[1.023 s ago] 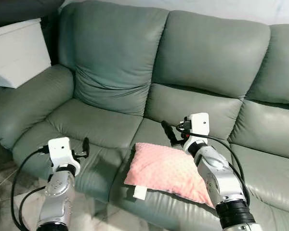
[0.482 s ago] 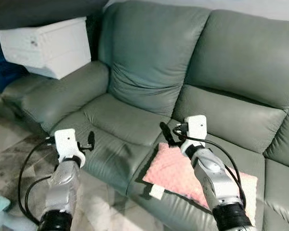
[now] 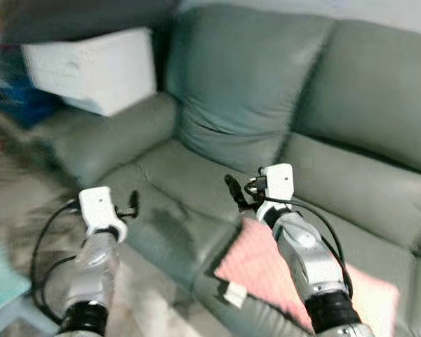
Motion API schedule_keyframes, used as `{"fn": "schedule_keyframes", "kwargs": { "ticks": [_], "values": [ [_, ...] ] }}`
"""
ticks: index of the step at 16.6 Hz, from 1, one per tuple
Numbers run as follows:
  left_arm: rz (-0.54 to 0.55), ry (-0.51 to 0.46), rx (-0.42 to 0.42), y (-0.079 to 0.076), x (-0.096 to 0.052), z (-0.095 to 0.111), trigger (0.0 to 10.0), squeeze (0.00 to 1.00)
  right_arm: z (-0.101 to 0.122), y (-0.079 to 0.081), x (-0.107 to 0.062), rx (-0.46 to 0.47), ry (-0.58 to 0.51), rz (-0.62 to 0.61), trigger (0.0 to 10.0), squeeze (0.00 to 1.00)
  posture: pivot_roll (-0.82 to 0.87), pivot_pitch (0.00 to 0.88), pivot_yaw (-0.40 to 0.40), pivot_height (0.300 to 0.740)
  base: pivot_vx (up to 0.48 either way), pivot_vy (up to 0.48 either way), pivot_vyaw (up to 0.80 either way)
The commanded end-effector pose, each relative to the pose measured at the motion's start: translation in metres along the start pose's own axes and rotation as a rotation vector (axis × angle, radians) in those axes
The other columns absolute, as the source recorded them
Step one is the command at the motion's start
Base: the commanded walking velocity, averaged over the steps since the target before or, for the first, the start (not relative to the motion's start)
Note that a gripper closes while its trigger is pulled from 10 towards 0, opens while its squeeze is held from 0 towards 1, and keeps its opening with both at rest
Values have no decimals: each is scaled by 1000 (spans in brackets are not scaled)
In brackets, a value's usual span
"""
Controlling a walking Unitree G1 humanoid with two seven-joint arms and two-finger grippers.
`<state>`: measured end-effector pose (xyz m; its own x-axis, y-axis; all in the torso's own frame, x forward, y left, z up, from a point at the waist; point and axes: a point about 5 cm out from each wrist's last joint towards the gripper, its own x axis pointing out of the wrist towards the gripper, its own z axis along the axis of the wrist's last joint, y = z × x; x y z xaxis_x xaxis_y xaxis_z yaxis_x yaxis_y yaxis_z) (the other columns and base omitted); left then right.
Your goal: Move the pillow to the sofa
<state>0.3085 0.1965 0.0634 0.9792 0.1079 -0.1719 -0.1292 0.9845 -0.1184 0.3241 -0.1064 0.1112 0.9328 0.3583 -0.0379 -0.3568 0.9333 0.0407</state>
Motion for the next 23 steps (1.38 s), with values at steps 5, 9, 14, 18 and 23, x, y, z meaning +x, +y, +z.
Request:
{"fn": "schedule_keyframes", "kwargs": {
  "ticks": [5, 9, 14, 18, 23],
  "values": [
    [16, 11, -17, 2, -1, -4, 10000, 0, 0, -6, 1, 25, -1, -11, 10000, 0, -133, 0, 1, 740, 0, 93, 133],
    [13, 15, -18, 2, 0, -5, 10000, 0, 0, -5, 3, 27, -4, -10, 10000, 0, -134, 0, 5, 740, 0, 476, 0],
    [5, 22, -13, -1, 1, -6, 10000, 0, -2, -4, 2, 33, -2, -14, 10000, 0, -140, 0, 16, 740, 0, 476, 0],
    [0, 22, -4, -1, 1, -6, 10000, 0, -4, -2, 2, 40, -2, -16, 10000, 0, -139, 0, 22, 740, 0, 476, 0],
    [-4, 27, 11, -3, -1, -9, 10000, 0, -5, 0, 0, 46, 1, -18, 10000, 0, -139, 0, 27, 740, 0, 476, 0]
  ]
}}
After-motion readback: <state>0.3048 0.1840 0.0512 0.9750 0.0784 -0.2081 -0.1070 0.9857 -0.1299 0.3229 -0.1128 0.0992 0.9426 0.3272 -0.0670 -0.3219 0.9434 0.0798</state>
